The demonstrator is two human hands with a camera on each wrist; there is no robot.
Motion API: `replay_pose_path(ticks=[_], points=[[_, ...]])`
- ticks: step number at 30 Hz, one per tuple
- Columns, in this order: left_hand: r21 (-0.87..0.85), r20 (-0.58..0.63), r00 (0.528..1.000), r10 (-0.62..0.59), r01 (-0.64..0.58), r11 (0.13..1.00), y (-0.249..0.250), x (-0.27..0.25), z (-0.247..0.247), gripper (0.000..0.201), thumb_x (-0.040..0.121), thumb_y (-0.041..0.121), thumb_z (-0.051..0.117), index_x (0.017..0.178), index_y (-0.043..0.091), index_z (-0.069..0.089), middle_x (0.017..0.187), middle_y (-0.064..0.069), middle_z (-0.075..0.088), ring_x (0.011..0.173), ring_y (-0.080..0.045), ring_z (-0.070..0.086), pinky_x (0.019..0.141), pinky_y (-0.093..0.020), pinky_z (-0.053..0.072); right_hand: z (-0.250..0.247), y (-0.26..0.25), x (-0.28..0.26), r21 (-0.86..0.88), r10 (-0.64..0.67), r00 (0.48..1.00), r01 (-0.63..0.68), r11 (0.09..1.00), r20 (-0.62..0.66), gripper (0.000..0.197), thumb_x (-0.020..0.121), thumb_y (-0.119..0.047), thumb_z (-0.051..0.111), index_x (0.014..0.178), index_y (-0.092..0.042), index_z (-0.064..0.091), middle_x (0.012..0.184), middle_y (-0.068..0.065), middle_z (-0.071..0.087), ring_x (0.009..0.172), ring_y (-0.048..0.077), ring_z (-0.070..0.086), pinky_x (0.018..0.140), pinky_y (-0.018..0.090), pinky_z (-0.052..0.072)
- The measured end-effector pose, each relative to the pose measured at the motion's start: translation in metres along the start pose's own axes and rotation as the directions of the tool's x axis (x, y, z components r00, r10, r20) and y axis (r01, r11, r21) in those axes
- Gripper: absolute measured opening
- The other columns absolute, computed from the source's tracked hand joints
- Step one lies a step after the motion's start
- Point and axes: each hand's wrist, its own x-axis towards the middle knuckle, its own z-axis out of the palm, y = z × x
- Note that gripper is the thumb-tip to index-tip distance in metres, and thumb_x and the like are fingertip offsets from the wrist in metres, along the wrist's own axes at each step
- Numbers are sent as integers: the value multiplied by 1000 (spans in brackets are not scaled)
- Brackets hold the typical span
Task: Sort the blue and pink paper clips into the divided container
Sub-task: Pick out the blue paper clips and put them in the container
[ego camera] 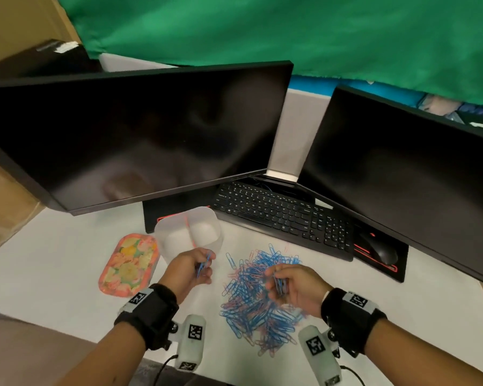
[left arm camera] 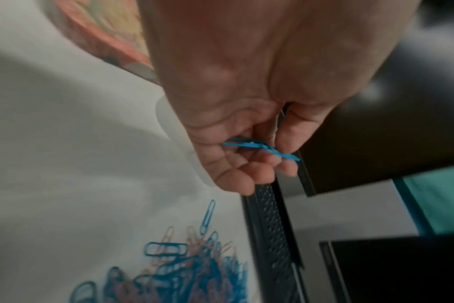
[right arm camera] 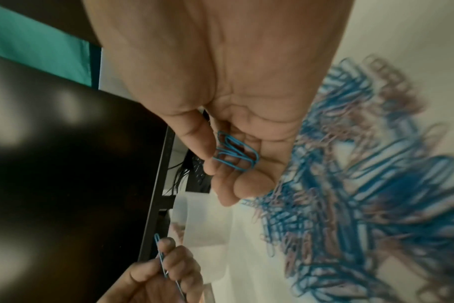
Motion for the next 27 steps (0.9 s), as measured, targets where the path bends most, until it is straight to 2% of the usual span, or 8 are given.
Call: replay_pose_path(ticks=[4,8,13,15,18,21,23,27], points=[[-217,-37,999,36,-43,975,18,-7,-16,18,81,4,35,77,7,52,69,-8,49,53,-19,49,54,-28,47,40,-27,21,-110,8,999,-2,994,53,21,95,-6,45,112,1,56,87,17,65,70,26,64,57,33,52],[-119,-216,974,72,-100,988,38,-1,-28,14,91,16,47,83,11,57,67,-4,54,59,-18,52,60,-30,48,89,-59,40,-166,-39,997,51,985,70,20,93,-7,51,110,2,55,83,15,65,72,26,64,63,33,55],[-77,-368,929,25,-57,995,56,14,-36,22,97,28,47,106,12,58,91,-9,59,86,-23,59,78,-36,53,145,-85,73,-213,-30,995,49,976,92,12,94,-4,44,88,-4,54,82,15,59,72,27,60,72,35,52],[-57,-392,920,14,-39,998,61,18,-37,25,97,33,47,111,15,56,97,-9,58,93,-24,56,88,-40,50,160,-89,86,-229,-19,996,38,973,82,14,93,-1,42,84,-5,52,81,16,58,70,26,59,69,35,50],[-27,-417,909,16,-30,999,66,24,-39,26,96,34,47,115,17,54,96,-9,55,92,-24,51,86,-39,47,173,-93,102,-308,-18,999,28,951,35,18,89,2,41,78,-6,52,78,14,56,67,22,57,60,31,47],[30,-431,902,35,-24,999,68,27,-40,30,95,35,48,120,19,52,108,-9,55,100,-24,52,83,-36,44,175,-94,111,-342,-42,999,38,939,-6,14,86,3,44,85,-4,56,79,14,55,68,21,56,65,29,49],[102,-422,905,61,-20,995,66,30,-42,31,96,34,46,124,23,52,121,-5,52,113,-25,51,90,-38,47,169,-95,110,-348,-63,998,55,936,-13,20,86,3,45,98,-4,59,86,16,57,78,24,57,73,32,51],[287,-410,869,275,-164,944,62,29,-35,11,93,21,52,95,23,62,107,-2,63,101,-23,59,94,-42,51,136,-96,87,-437,-153,988,135,889,-7,23,93,-3,44,110,-1,60,94,13,60,83,23,60,74,29,52]])
